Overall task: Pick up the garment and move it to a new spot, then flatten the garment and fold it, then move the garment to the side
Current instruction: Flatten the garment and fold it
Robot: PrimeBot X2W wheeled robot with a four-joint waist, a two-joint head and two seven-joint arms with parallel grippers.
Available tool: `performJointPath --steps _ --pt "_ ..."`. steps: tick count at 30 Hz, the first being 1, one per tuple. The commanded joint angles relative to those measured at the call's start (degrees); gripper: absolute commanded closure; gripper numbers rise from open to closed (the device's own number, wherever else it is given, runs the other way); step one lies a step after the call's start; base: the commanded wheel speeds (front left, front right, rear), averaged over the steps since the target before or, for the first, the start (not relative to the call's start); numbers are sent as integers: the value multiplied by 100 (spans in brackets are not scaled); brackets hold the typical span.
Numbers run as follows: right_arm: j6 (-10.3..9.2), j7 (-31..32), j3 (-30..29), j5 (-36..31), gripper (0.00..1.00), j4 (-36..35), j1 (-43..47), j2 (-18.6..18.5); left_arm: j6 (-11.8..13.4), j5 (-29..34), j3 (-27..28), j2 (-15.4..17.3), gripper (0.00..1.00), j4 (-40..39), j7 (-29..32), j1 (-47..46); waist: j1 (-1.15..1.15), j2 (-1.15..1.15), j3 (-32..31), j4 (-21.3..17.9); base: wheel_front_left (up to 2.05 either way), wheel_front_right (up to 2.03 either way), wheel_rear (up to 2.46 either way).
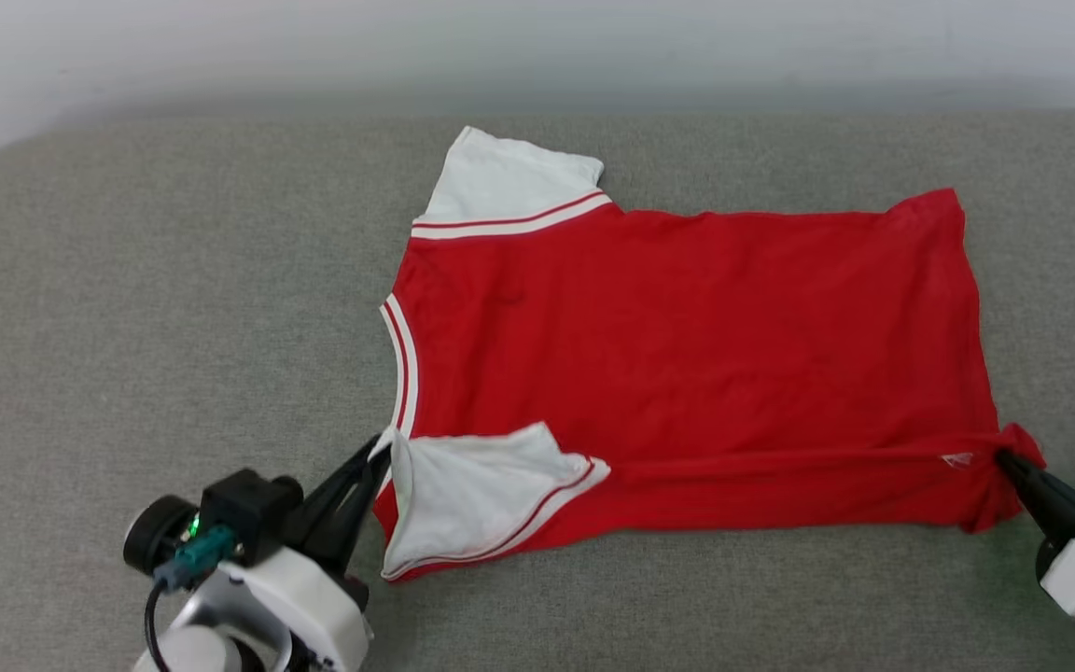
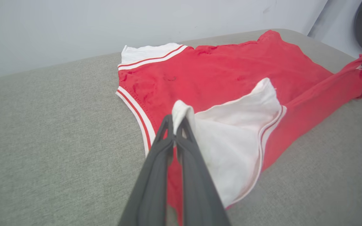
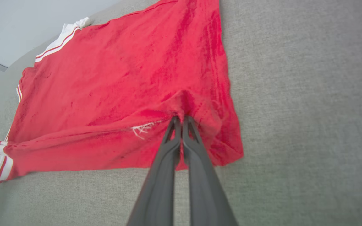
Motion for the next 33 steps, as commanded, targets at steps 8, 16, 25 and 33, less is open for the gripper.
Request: performJointPath --steps 8,16,25,33 --pt "-5 191 3 -394 100 307 -534 182 -165 62 -126 -57 100 665 83 -832 -1 0 367 8 0 0 0" --pt "-5 152 110 -539 100 593 -827 228 -272 53 -353 -209 100 1419 -62 -1496 -1 0 547 19 0 0 0" --pt "-4 -139 263 -836 0 686 -1097 227 -205 192 -484 -377 0 2206 -456 -1882 -1 0 483 -1 0 0 0" --pt "-4 -580 745 -1399 0 -8 -894 -196 149 -42 -113 -558 0 2166 -855 -1480 -1 0 120 -22 0 0 0"
